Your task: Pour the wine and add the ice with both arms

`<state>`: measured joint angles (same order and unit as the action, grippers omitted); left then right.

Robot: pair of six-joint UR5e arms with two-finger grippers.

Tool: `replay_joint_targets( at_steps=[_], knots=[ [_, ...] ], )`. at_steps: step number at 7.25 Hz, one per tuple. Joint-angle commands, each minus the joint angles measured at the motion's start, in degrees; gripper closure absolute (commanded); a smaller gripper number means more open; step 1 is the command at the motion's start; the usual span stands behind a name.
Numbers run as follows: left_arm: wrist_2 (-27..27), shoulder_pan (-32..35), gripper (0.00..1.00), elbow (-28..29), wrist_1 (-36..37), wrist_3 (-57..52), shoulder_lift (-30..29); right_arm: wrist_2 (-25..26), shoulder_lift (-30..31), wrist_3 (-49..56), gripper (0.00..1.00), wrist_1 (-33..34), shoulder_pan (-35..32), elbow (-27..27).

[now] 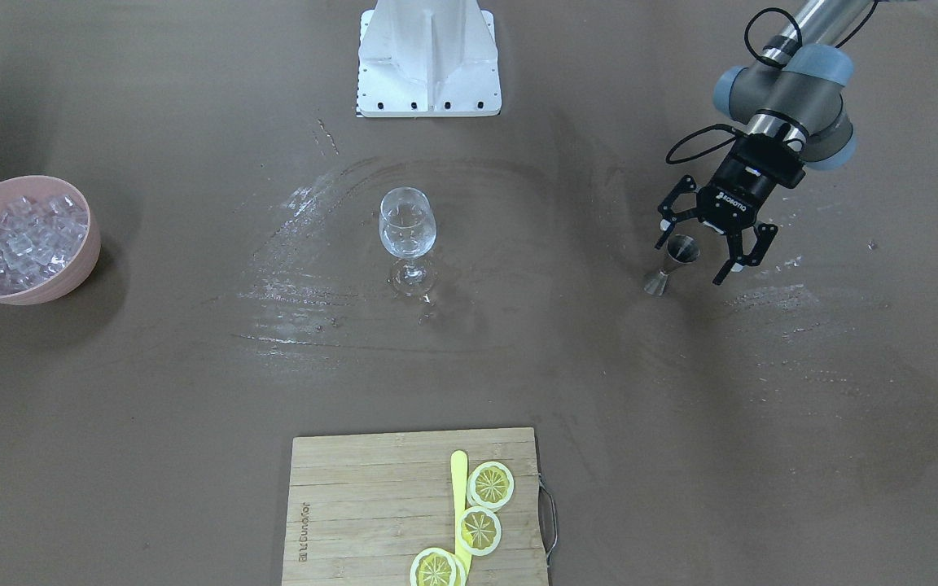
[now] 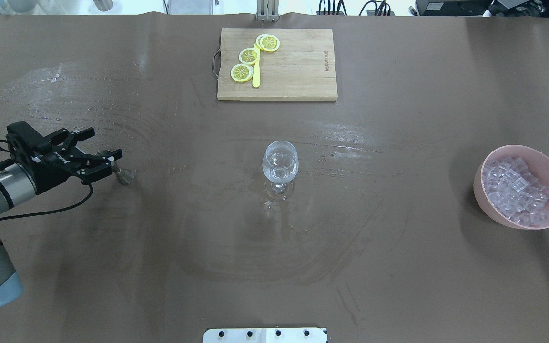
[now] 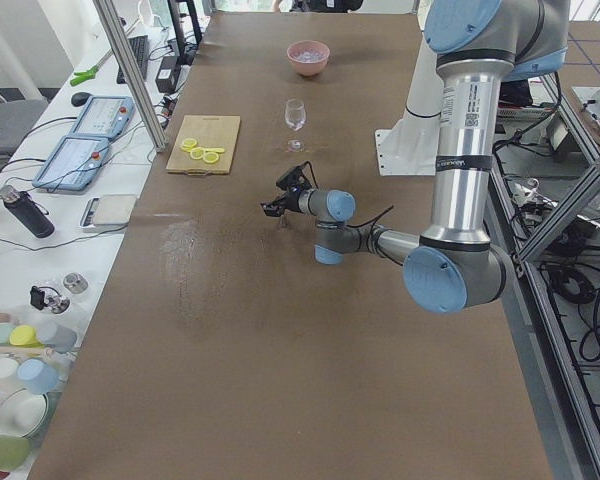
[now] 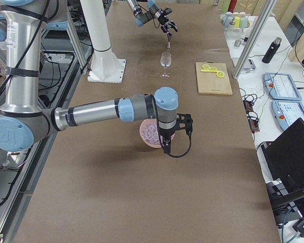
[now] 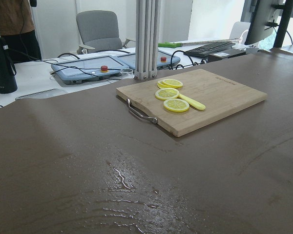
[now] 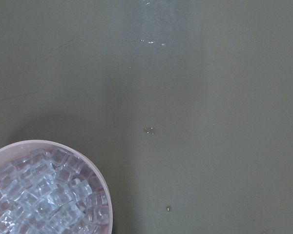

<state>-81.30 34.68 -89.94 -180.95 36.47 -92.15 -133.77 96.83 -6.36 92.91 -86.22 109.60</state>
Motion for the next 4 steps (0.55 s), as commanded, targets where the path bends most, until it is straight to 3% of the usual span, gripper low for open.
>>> replay_joint_targets(
  at_steps=[1,2,4],
  knots=[
    [-2.6,2.6,0.01,-5.6,6.6,0.8,0.0,0.0,-0.2,0.0,0.00,0.1,0.0,0.0],
    [-5.9,5.0,0.01,-8.8,13.7,0.8,0.0,0.0,-0.2,-0.1,0.00,0.1,0.0,0.0],
    [-25.1,18.6,0.01,-11.5,27.0,0.3,-0.7,0.0,-0.2,-0.1,0.00,0.0,0.0,0.0]
  ],
)
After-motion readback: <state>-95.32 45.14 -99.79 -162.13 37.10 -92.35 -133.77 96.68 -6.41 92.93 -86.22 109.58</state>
